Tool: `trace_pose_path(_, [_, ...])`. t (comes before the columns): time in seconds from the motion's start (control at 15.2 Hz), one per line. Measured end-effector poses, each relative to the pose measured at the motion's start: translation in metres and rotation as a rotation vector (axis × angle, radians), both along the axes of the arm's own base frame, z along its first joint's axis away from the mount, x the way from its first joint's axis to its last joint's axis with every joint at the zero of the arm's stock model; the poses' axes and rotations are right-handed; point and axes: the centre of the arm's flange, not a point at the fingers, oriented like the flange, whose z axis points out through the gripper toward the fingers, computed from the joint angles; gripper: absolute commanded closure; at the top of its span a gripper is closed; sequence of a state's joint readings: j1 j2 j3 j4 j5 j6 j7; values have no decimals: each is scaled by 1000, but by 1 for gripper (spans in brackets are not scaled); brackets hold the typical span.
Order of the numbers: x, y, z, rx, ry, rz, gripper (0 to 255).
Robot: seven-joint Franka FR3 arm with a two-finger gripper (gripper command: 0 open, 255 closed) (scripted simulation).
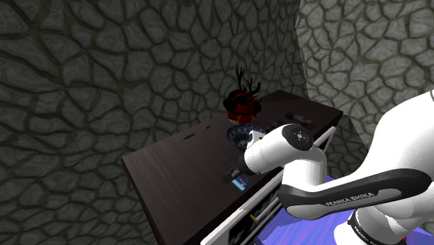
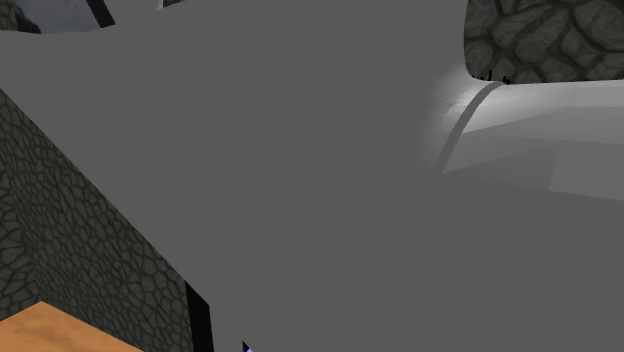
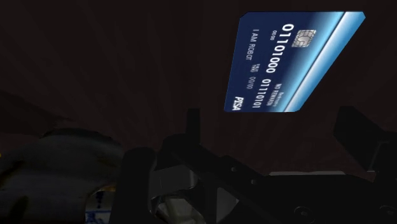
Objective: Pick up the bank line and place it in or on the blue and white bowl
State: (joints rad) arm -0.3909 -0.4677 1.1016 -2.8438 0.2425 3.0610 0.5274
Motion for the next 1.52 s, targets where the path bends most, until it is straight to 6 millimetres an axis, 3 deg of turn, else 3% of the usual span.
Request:
trace_pose_path(0.07, [0, 0, 0, 0, 0, 0, 0])
trace_pose_path(0.13, [0, 0, 0, 0, 0, 0, 255])
trace_pose_path(0.86, [0, 0, 2, 0, 0, 0, 255])
trace_pose_path(1.52, [0, 1, 53, 0, -1, 0, 255])
